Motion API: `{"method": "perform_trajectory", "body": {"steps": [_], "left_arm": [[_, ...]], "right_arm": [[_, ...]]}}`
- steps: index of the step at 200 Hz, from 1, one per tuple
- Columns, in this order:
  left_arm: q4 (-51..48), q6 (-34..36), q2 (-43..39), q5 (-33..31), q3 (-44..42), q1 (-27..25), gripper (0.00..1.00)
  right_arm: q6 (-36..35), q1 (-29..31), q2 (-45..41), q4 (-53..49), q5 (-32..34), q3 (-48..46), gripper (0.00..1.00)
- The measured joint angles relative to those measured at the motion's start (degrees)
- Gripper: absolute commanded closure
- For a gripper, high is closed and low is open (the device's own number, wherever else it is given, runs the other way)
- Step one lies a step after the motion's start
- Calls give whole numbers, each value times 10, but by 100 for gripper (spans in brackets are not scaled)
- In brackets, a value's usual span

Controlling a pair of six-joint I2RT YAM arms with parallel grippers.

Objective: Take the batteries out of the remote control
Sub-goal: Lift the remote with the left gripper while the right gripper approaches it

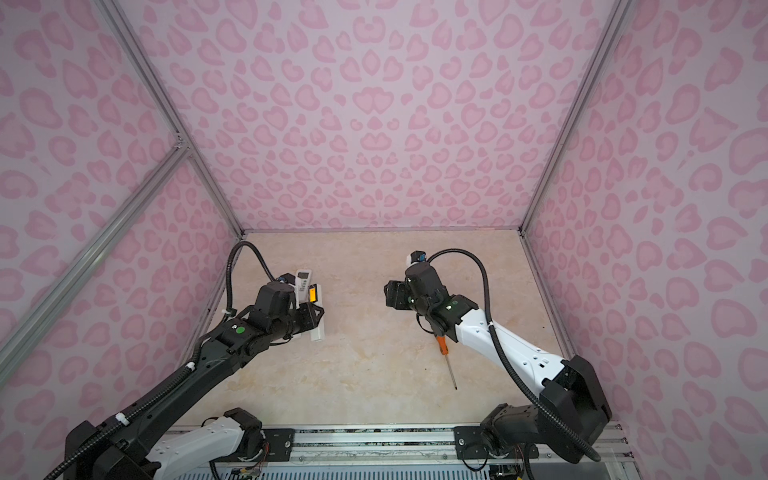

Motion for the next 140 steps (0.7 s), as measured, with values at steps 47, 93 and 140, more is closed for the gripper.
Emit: {"method": "perform_trajectory", "body": {"steps": [47, 93, 140], "left_arm": [[111, 34, 70, 175, 13, -1, 96], [192, 57, 82, 236, 7, -1, 96], [268, 57, 166, 272, 4, -1, 96]], "right_arm": [[31, -49, 3, 30, -84, 35, 29], [75, -92, 70, 64, -169, 93, 54], [128, -104, 203, 107, -246, 152, 78]]}}
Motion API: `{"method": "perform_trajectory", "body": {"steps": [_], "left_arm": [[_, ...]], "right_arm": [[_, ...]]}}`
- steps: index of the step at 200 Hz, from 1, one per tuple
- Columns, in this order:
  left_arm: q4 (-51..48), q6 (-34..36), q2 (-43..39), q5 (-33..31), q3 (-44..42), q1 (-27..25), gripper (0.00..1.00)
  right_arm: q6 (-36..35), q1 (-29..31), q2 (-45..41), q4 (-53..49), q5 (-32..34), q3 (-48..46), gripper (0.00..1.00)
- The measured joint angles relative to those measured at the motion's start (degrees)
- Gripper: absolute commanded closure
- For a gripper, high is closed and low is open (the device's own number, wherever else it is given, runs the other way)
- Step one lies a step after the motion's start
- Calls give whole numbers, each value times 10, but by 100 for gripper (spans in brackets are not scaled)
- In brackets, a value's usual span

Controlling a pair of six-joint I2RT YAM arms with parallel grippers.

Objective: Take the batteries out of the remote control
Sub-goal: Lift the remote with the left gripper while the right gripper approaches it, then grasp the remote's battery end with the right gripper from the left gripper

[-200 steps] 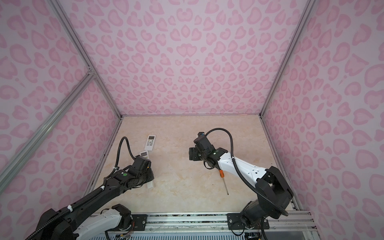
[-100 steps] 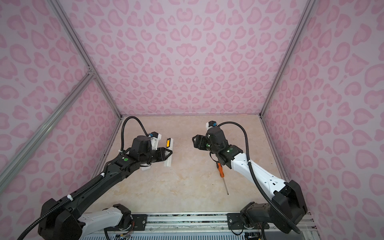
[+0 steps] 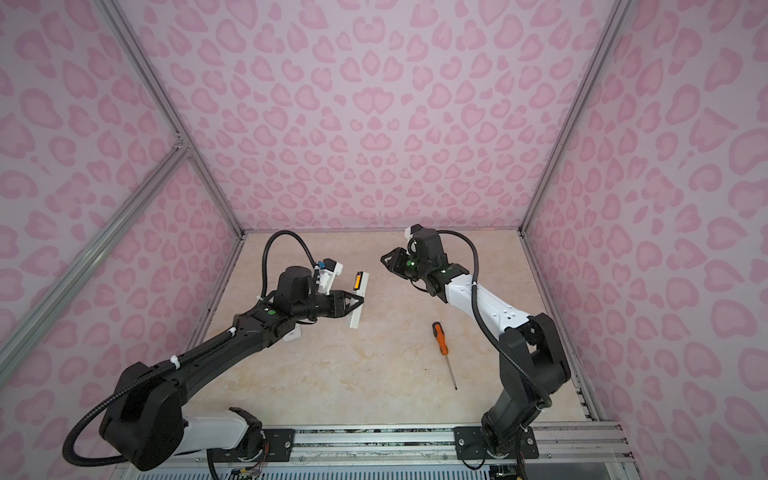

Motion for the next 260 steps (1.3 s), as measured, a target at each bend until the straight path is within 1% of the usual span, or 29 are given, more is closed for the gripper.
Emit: {"method": "perform_trajectory", "body": {"steps": [9, 31, 44, 63, 80, 123, 217, 260], "left_arm": [[9, -5, 21, 6, 5, 1, 96], [53, -28, 80, 26, 19, 9, 96], [75, -46, 110, 33, 21, 15, 96], [99, -61, 153, 47, 37, 18, 96], [116, -65, 183, 64, 57, 18, 96], [143, -75, 219, 90, 70, 23, 96], [145, -76, 229, 148, 71, 35, 96], [116, -104, 239, 158, 98, 34, 96]], "right_arm": [[10, -1, 21, 16, -11, 3, 82], [37, -7, 64, 55, -31, 4, 95], [53, -14, 89, 74, -42, 3, 100], [82, -22, 121, 107, -61, 0, 100], [92, -27, 137, 127, -72, 1, 100], [109, -38, 170, 143, -91, 16, 100], [99, -29, 179, 130, -124, 37, 100], [155, -23, 187, 220, -110, 6, 100]]}}
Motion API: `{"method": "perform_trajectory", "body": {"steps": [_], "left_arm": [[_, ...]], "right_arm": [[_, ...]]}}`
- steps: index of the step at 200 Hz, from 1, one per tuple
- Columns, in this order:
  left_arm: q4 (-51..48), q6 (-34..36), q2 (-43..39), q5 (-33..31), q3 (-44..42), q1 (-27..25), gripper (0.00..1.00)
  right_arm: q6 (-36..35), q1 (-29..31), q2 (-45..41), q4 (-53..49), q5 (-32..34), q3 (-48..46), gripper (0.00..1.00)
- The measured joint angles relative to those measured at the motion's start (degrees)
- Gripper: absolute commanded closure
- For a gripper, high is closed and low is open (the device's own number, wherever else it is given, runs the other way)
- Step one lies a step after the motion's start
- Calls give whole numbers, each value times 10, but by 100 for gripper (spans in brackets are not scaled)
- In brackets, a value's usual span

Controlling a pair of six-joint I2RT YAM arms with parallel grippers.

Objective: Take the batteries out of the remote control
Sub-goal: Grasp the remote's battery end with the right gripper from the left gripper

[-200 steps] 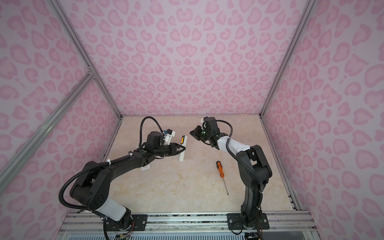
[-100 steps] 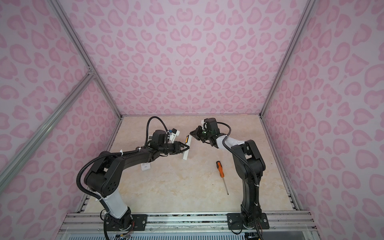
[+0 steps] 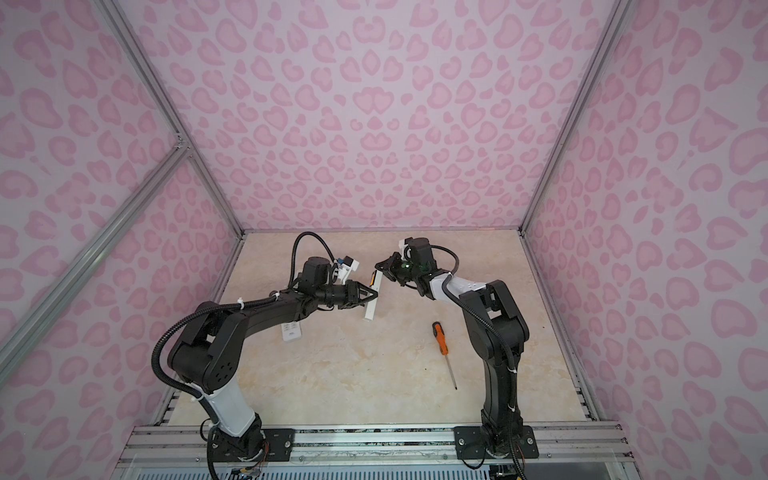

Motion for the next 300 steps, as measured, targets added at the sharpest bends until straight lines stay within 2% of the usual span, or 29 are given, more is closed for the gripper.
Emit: {"method": "perform_trajectory", "body": {"steps": [48, 97, 122, 136, 161, 184, 211, 239, 264, 282, 300], "left_arm": [[3, -10, 66, 4, 38, 0, 96], [54, -16, 122, -9, 62, 2, 96], [83, -16, 119, -9, 62, 8, 96], [84, -15, 105, -8, 56, 18, 96], [84, -13, 60, 2, 43, 40, 96], [85, -6, 12, 12, 36, 61, 97], [86, 3, -35, 34, 32, 78, 97], [82, 11, -76, 62, 37, 79, 97], [77, 14, -125, 73, 43, 75, 97], [79, 14, -155, 83, 54, 70, 96], [82, 3, -168, 97, 61, 66, 96]], "right_arm": [[65, -4, 41, 77, 23, -11, 100], [71, -28, 71, 82, 14, 2, 100], [47, -57, 46, 45, 8, 0, 71], [19, -80, 8, 20, 11, -7, 64], [-26, -110, -61, -3, 19, -34, 63], [-67, -110, -129, -23, 14, -81, 58], [-107, -71, -205, -19, -3, -137, 54], [-133, -22, -251, 26, -59, -160, 52], [-123, -5, -263, 80, -91, -166, 47], [-105, 13, -263, 117, -117, -157, 39], [-101, 36, -262, 149, -134, -138, 37]]}}
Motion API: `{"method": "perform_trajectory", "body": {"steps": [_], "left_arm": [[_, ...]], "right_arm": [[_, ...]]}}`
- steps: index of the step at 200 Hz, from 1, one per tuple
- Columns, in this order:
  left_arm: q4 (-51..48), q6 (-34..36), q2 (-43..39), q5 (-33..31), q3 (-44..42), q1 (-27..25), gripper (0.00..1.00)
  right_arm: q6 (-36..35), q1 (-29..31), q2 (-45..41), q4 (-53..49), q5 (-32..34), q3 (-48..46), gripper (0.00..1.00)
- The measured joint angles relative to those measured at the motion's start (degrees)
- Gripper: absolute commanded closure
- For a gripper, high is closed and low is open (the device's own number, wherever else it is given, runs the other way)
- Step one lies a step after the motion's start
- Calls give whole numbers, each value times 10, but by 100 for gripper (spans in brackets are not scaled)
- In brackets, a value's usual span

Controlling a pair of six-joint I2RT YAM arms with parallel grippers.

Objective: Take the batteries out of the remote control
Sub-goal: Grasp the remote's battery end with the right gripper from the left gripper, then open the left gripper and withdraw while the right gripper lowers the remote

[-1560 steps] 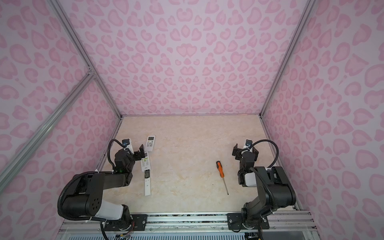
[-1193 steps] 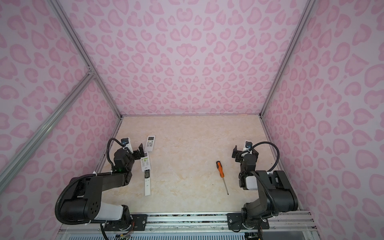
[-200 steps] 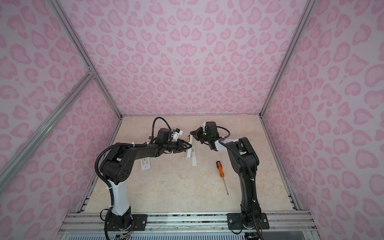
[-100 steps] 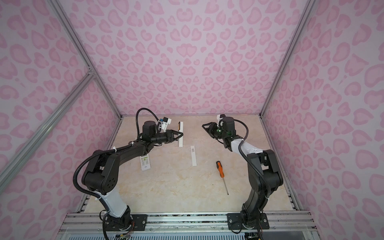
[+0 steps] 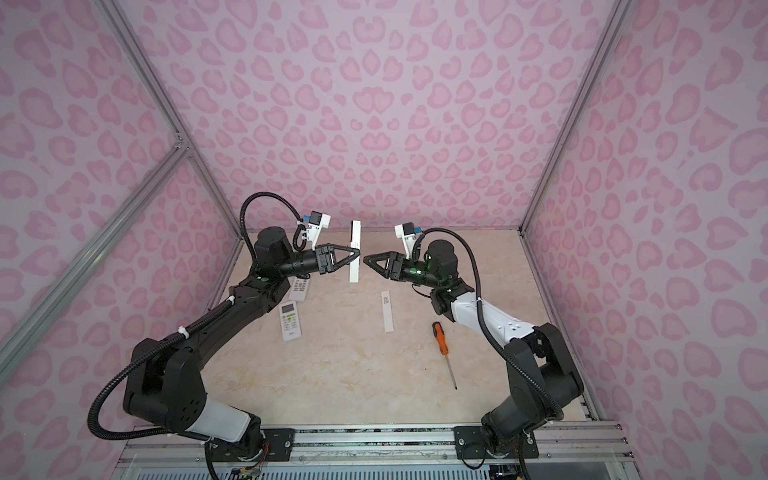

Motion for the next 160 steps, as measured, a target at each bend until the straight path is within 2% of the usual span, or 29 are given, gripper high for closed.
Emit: {"method": "perform_trajectory", "body": {"steps": [66, 142, 160], "left_arm": [[-8, -42, -39, 3, 13, -14, 96], [0, -71, -62, 6, 9, -16, 96], [0, -71, -66, 3, 6, -16, 91]], "right_arm": [[13, 55, -4, 62, -24, 22, 38], [66, 58, 10, 141, -39, 15, 81], [68, 58, 10, 145, -42, 14, 88]]}}
